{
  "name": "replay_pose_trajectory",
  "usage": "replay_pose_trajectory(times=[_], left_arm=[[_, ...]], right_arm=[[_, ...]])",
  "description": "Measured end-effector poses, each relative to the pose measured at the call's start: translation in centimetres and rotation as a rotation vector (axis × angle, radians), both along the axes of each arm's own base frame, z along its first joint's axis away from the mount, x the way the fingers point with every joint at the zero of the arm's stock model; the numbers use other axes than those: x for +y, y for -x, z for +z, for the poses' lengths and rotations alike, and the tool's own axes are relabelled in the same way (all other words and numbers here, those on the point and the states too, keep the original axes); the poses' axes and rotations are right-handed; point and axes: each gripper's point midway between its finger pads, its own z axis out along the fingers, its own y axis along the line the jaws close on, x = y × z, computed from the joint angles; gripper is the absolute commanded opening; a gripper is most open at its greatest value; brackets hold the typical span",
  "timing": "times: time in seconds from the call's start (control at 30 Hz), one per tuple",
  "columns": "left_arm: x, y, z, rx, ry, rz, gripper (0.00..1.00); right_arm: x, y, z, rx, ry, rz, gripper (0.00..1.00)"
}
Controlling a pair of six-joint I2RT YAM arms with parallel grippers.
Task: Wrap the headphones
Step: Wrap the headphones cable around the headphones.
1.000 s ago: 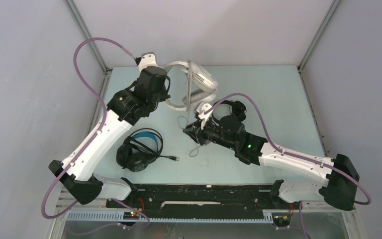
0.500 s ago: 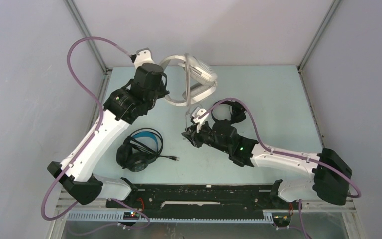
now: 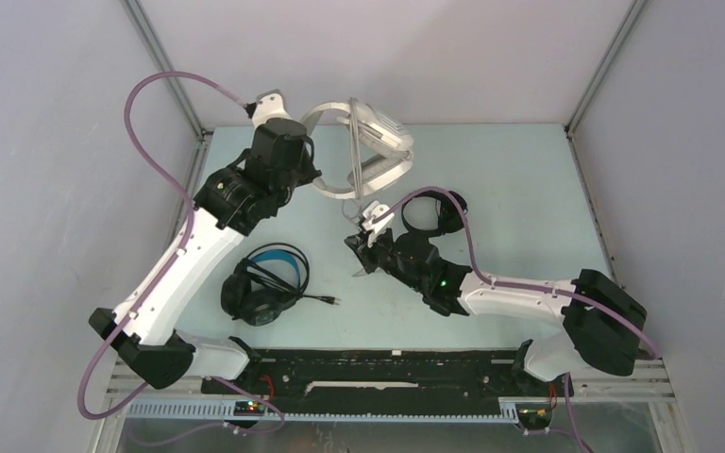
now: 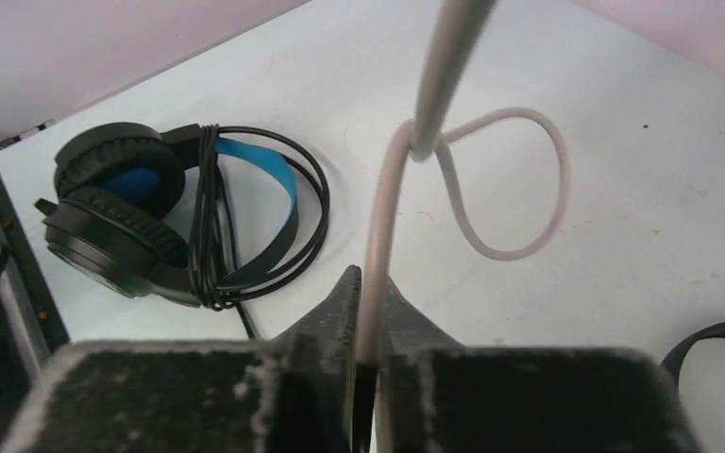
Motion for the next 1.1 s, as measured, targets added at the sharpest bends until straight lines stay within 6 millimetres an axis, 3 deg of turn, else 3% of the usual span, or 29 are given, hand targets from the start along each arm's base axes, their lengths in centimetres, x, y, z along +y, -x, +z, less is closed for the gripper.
replay_pose_trajectory(times=[0.2,0.43,0.7,0.93,1.1], left_arm=[[0.2,-0.1,1.0,-0.014,0.044,0.000,0.00],[1.8,0.0,3.0,-0.048,0.153,0.022,0.00],[3.2,0.1,5.2,-0.093,0.263,0.022,0.00],[4.9,0.6,7.0,-0.140,0.301,0.038,0.00],[5.8,1.0,8.6,-0.177,0.325,0.040,0.00]], right_arm=[[-0.8,0.4,-2.4,0.007,-0.006,-0.008,0.00],[-2.4,-0.1,-5.6,0.071,0.011,-0.034,0.00],[-6.9,-3.4,-10.1,0.230,0.004,-0.181,0.00],[-11.2,-6.2,-12.2,0.370,-0.036,-0.355,0.00],[-13.8,-6.9,-14.0,0.449,-0.032,-0.451,0.00]])
